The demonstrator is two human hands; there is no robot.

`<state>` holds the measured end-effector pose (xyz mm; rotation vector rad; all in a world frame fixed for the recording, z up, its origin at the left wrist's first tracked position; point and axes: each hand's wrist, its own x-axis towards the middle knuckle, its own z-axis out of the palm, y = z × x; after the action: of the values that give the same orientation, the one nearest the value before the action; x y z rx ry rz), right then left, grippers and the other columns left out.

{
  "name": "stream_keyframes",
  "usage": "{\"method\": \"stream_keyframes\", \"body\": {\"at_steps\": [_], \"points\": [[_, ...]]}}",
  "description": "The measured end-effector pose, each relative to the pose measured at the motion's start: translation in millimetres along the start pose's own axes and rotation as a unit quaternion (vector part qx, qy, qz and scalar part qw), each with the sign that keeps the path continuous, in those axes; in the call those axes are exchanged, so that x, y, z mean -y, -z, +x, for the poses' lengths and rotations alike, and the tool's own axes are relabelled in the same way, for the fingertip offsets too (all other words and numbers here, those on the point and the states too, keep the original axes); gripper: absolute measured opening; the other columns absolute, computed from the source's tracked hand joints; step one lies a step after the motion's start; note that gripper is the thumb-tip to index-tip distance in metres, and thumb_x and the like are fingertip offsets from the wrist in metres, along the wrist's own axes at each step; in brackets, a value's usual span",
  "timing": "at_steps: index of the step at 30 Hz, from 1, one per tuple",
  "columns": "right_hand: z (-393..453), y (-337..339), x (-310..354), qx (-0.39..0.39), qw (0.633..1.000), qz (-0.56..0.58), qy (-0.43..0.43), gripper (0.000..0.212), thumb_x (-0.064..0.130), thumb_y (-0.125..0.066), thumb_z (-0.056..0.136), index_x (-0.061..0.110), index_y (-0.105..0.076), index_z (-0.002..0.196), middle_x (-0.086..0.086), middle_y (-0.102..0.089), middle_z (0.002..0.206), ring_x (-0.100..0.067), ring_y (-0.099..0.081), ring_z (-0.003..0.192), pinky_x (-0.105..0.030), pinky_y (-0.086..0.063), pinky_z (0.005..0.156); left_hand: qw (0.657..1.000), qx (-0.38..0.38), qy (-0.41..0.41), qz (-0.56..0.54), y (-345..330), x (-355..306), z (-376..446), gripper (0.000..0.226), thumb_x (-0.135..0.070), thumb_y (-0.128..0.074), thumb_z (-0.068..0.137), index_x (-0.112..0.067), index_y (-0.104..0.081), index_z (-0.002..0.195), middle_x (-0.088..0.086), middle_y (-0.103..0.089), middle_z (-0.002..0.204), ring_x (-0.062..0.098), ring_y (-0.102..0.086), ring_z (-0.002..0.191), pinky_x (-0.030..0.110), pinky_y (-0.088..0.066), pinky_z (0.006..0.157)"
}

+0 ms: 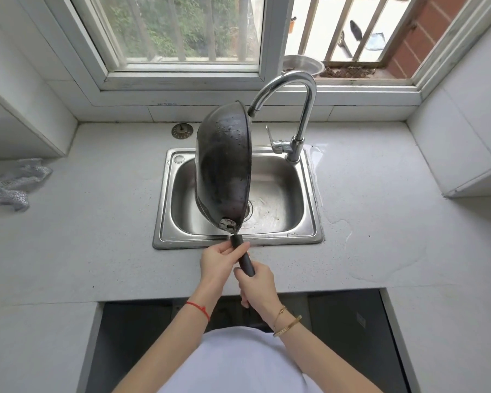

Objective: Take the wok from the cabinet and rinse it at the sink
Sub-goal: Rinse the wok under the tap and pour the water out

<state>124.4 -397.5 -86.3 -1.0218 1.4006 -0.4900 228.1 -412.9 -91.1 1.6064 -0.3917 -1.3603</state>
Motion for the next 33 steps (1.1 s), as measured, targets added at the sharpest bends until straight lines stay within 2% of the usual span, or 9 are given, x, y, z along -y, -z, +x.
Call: {"method": "stream_keyframes", "body": {"at_steps": [4, 9, 13, 16, 20, 23, 27, 30, 33], "points": [[-0.1, -0.7, 0.1, 0.042, 0.998, 0.050, -0.019, 0.017, 0.016, -0.058, 0.094, 0.007, -0.052, 0.081, -0.004, -0.046, 0.053, -0.016, -0.044, 0.039, -0.025, -0.041, 0.040, 0.997, 0.034, 0.036, -0.059, 12.4, 1.5, 1.7, 0.035, -0.015, -0.080, 0.079, 0.000, -0.072, 0.110, 0.016, -0.075, 0.101, 0.029, -0.070, 0.103, 0.040, -0.053, 0.099], [-1.2, -1.7, 1.7, 0.085, 0.993, 0.078, -0.032, 0.019, 0.016, -0.058, 0.095, 0.007, -0.050, 0.081, -0.002, -0.044, 0.051, -0.015, -0.041, 0.040, -0.023, -0.038, 0.038, 0.983, 0.106, 0.081, -0.124, 18.2, -1.8, -2.6, 0.014, -0.010, -0.065, 0.091, -0.001, -0.071, 0.100, 0.014, -0.073, 0.102, 0.024, -0.069, 0.099, 0.039, -0.053, 0.096], [-0.1, -0.9, 0.8, 0.096, 0.991, 0.081, -0.034, 0.019, 0.019, -0.060, 0.095, 0.006, -0.052, 0.083, -0.004, -0.045, 0.053, -0.015, -0.042, 0.040, -0.024, -0.040, 0.038, 0.990, 0.075, 0.073, -0.094, 14.6, -1.3, -2.4, 0.011, -0.011, -0.068, 0.089, -0.001, -0.072, 0.091, 0.012, -0.071, 0.086, 0.023, -0.068, 0.086, 0.044, -0.052, 0.095], [1.2, 1.2, -1.9, 0.075, 0.996, 0.053, -0.023, 0.021, 0.023, -0.060, 0.096, 0.005, -0.056, 0.085, -0.004, -0.050, 0.054, -0.015, -0.046, 0.039, -0.025, -0.044, 0.039, 0.993, 0.061, 0.065, -0.074, 9.5, -1.1, -2.9, 0.011, -0.011, -0.072, 0.087, 0.000, -0.072, 0.090, 0.013, -0.072, 0.084, 0.025, -0.068, 0.087, 0.043, -0.054, 0.094], [2.9, 1.6, -4.7, 0.007, 0.998, -0.064, 0.018, 0.018, 0.025, -0.059, 0.097, 0.011, -0.061, 0.085, -0.006, -0.059, 0.060, -0.012, -0.054, 0.039, -0.026, -0.051, 0.041, 0.993, 0.060, 0.064, -0.077, 3.8, 0.2, -2.4, 0.010, -0.009, -0.071, 0.087, 0.000, -0.072, 0.090, 0.014, -0.072, 0.084, 0.024, -0.069, 0.086, 0.035, -0.058, 0.085], [5.0, 1.0, -10.3, -0.046, 0.988, -0.138, 0.058, 0.013, 0.024, -0.059, 0.095, 0.013, -0.063, 0.090, -0.007, -0.062, 0.067, -0.015, -0.059, 0.049, -0.026, -0.055, 0.046, 0.993, 0.062, 0.060, -0.079, -0.4, 2.1, -2.1, 0.010, -0.007, -0.070, 0.088, 0.001, -0.071, 0.093, 0.016, -0.070, 0.086, 0.021, -0.069, 0.080, 0.026, -0.059, 0.075], [10.8, 2.0, -19.5, -0.095, 0.966, -0.223, 0.085, 0.019, 0.028, -0.060, 0.094, 0.013, -0.064, 0.105, -0.003, -0.067, 0.079, -0.018, -0.067, 0.068, -0.035, -0.062, 0.063, 0.994, 0.058, 0.064, -0.067, -5.1, 6.7, 1.7, 0.023, -0.010, -0.073, 0.085, 0.004, -0.071, 0.104, 0.019, -0.072, 0.093, 0.021, -0.072, 0.081, 0.024, -0.058, 0.070], [12.4, 2.8, -23.5, -0.100, 0.964, -0.232, 0.085, 0.023, 0.029, -0.059, 0.094, 0.015, -0.062, 0.112, -0.002, -0.068, 0.082, -0.018, -0.068, 0.072, -0.037, -0.062, 0.067, 0.995, 0.059, 0.063, -0.057, -7.7, 9.5, 3.2, 0.027, -0.010, -0.074, 0.085, 0.005, -0.070, 0.108, 0.018, -0.074, 0.095, 0.022, -0.073, 0.085, 0.024, -0.058, 0.073], [12.4, 3.6, -25.7, -0.092, 0.971, -0.208, 0.078, 0.012, 0.028, -0.059, 0.095, 0.021, -0.059, 0.105, 0.005, -0.063, 0.076, -0.015, -0.067, 0.070, -0.038, -0.062, 0.064, 0.996, 0.050, 0.061, -0.040, -8.8, 12.9, 4.3, 0.030, -0.013, -0.075, 0.084, 0.002, -0.070, 0.110, 0.018, -0.075, 0.100, 0.024, -0.074, 0.090, 0.030, -0.059, 0.081]]}}
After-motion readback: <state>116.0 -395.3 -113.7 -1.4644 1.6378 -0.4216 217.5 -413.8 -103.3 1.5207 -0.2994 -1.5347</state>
